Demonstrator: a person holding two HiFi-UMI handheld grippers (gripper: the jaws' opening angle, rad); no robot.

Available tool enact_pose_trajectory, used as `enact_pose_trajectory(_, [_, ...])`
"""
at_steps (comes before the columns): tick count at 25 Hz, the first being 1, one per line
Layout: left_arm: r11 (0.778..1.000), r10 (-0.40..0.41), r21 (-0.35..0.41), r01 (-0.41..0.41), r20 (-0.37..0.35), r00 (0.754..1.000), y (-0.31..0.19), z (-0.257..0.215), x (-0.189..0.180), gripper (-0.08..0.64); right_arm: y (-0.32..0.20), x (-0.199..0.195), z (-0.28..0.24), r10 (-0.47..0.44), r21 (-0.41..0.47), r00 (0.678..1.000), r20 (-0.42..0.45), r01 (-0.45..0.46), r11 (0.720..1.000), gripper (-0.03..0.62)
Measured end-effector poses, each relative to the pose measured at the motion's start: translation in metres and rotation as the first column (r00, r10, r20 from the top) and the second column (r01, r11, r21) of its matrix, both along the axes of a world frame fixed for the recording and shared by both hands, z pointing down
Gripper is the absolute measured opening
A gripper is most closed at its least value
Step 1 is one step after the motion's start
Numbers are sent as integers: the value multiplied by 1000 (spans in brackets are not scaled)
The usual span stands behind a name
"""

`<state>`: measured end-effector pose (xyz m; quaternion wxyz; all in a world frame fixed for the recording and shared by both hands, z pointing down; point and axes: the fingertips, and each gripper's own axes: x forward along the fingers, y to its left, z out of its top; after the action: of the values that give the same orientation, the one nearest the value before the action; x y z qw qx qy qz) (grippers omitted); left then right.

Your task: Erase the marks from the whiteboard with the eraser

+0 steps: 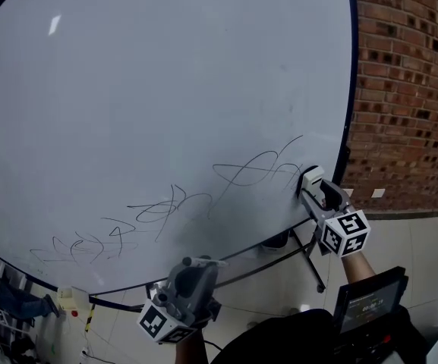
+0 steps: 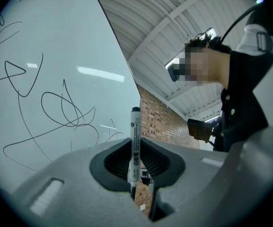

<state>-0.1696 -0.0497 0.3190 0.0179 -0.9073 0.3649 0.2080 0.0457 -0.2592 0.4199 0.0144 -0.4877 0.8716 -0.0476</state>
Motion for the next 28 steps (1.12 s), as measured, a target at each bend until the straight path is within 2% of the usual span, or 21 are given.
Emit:
enact_pose_trajectory(4, [1000,1,-7,-1,5,1000,0,4,-2,57,0,-1,54,-6,-102,1000,-14,5,995,229])
enact_pose_trajectory(10, [1000,6,-11,-6,4,1000,1,4,-2,58,0,1,53,-4,-120,999,-34,0,993,227])
enact_pose_trajectory(14, [1000,-1,-4,1,2,1000,2,4,-5,58,-2,4,-4,10,-41,1000,-8,-10,999,228])
enact_pose_trajectory(16, [1000,-4,-3,4,-2,1000,3,4,-7,58,-1,3,-48,9,36,1000,12,-9,999,228])
enact_pose_trajectory(19, [1000,-10,1,10,-6,1000,4,4,-9,58,3,-1,-117,5,185,999,34,-11,983,227])
enact_pose_trajectory(21, [1000,-15,8,15,-11,1000,4,3,-11,58,4,-4,-151,1,251,999,36,-10,968,229])
enact_pose_trajectory(24, [1000,-9,11,9,-18,1000,4,1,-11,58,9,-5,-177,-7,296,999,53,-9,955,229])
enact_pose_trajectory(26, [1000,-5,19,6,-20,1000,2,-3,-10,58,16,-3,-190,-32,315,995,99,-1,949,229])
enact_pose_trajectory(28, [1000,-2,19,2,-21,1000,0,-2,-10,58,28,-3,-197,-94,317,983,160,39,948,229])
